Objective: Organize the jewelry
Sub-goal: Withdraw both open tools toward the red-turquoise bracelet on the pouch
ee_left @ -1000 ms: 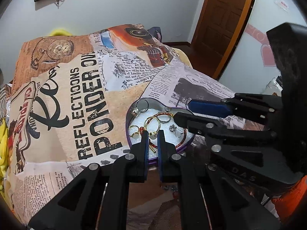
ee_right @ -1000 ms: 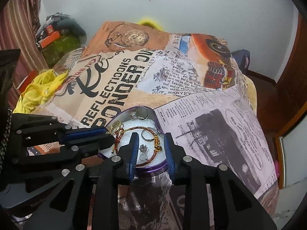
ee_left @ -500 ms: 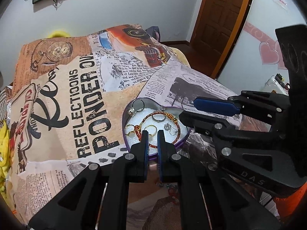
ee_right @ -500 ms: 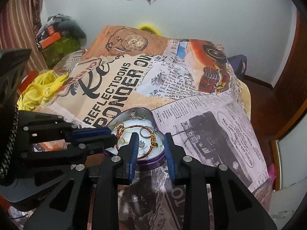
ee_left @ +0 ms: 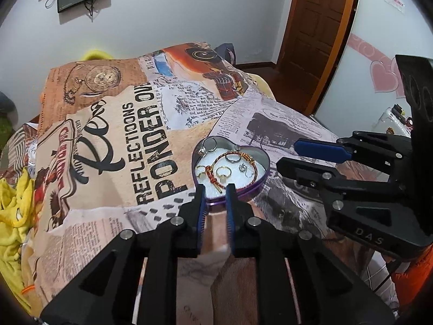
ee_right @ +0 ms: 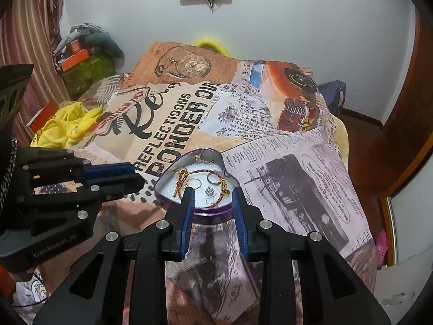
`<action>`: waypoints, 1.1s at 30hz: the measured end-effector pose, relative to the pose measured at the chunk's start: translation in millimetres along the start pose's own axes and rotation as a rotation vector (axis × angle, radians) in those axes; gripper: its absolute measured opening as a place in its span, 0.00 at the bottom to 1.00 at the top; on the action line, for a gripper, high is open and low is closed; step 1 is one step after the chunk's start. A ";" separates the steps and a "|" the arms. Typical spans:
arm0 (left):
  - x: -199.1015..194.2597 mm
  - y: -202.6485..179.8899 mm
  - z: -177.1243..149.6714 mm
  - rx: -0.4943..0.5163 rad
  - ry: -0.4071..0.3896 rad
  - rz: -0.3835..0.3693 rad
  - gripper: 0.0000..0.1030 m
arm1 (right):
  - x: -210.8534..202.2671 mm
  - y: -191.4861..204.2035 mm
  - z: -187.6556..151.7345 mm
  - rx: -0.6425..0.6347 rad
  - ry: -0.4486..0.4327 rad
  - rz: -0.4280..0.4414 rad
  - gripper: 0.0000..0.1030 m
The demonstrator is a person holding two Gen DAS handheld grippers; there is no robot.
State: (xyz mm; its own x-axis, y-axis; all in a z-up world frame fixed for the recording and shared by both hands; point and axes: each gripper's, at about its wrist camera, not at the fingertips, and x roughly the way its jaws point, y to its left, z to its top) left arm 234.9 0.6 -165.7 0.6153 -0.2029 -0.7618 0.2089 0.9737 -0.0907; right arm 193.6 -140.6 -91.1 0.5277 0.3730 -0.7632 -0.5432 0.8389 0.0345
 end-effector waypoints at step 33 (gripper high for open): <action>-9.3 10.0 -65.4 -0.023 0.099 0.026 0.34 | 31.1 31.8 -67.1 -0.060 0.134 0.039 0.41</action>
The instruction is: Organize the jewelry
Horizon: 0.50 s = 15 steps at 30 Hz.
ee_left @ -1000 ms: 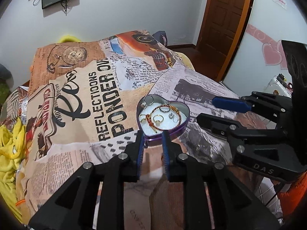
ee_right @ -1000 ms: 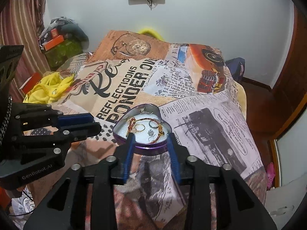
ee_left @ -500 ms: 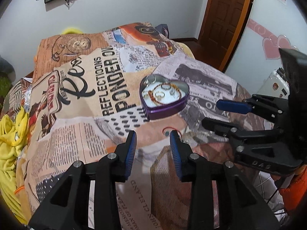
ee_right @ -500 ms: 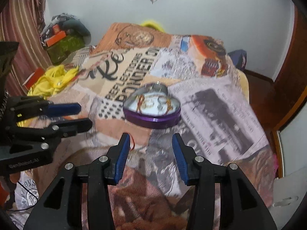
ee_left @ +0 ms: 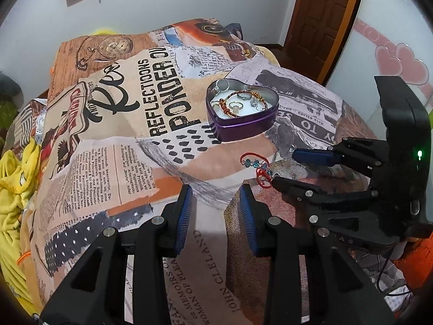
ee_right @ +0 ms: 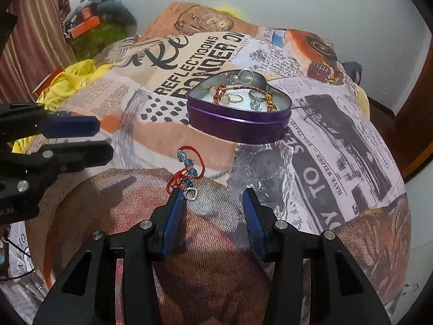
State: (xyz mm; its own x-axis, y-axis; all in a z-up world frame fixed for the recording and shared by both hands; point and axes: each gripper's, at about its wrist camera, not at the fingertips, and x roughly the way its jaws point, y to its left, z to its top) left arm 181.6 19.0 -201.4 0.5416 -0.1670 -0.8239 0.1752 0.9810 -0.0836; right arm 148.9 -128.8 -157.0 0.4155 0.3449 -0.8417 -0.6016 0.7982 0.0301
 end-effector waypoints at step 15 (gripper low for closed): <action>22.9 -14.5 5.3 -0.004 0.050 -0.076 0.34 | -1.4 1.3 1.1 -0.002 -0.031 0.015 0.08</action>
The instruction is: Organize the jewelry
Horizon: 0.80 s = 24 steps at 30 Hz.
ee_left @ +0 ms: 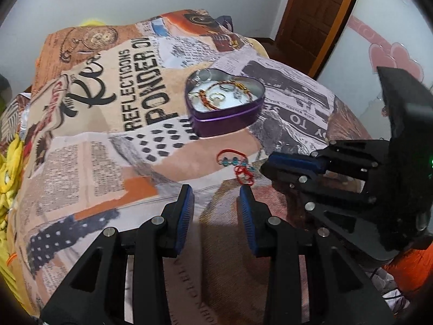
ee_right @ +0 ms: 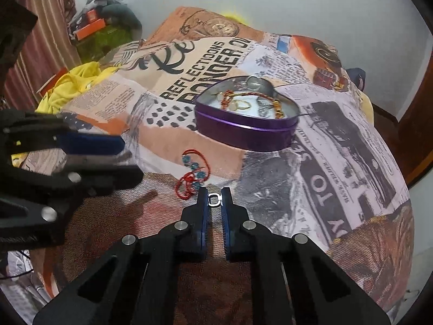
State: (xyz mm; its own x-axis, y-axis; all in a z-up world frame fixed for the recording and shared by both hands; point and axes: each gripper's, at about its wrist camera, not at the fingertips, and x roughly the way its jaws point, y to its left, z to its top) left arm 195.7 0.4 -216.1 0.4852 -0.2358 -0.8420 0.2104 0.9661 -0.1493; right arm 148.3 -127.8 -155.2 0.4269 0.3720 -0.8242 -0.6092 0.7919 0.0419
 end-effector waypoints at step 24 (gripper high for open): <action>24.0 -16.5 15.6 -0.013 -0.024 0.016 0.07 | -26.4 -40.0 0.1 0.105 -0.063 -0.030 0.08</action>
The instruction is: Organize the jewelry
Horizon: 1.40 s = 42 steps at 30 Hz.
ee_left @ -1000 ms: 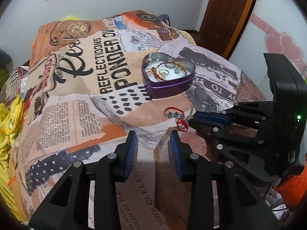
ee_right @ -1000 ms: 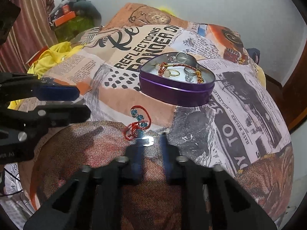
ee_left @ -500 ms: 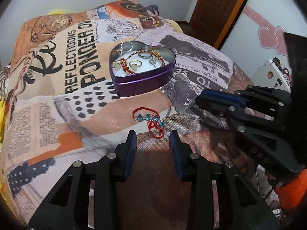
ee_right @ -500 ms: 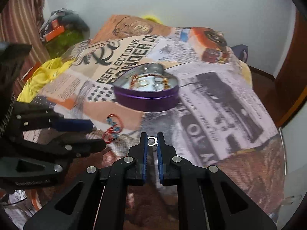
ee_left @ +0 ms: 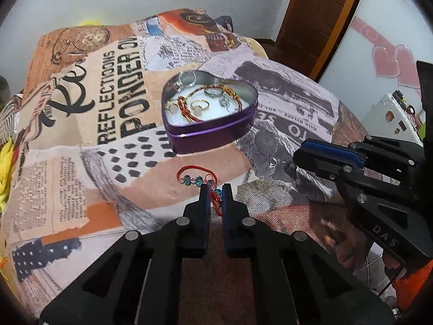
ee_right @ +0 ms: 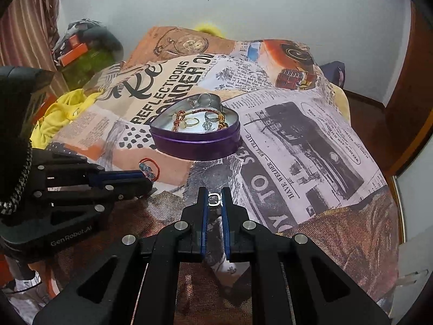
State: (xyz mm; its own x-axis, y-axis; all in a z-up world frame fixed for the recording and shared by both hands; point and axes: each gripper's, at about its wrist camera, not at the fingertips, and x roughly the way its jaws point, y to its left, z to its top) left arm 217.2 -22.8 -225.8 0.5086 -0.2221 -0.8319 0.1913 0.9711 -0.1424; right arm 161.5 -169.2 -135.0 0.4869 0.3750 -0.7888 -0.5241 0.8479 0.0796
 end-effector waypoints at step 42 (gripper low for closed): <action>-81.2 1.0 68.4 0.077 -0.268 0.050 0.06 | -28.4 3.3 58.1 0.005 -0.181 0.023 0.08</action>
State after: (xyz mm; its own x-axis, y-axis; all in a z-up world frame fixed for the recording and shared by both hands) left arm 233.5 -9.7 -121.7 0.7209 -0.1988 -0.6639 0.2182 0.9744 -0.0548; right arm 186.5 -155.3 -77.0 0.5933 0.4553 -0.6639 -0.5330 0.8402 0.0999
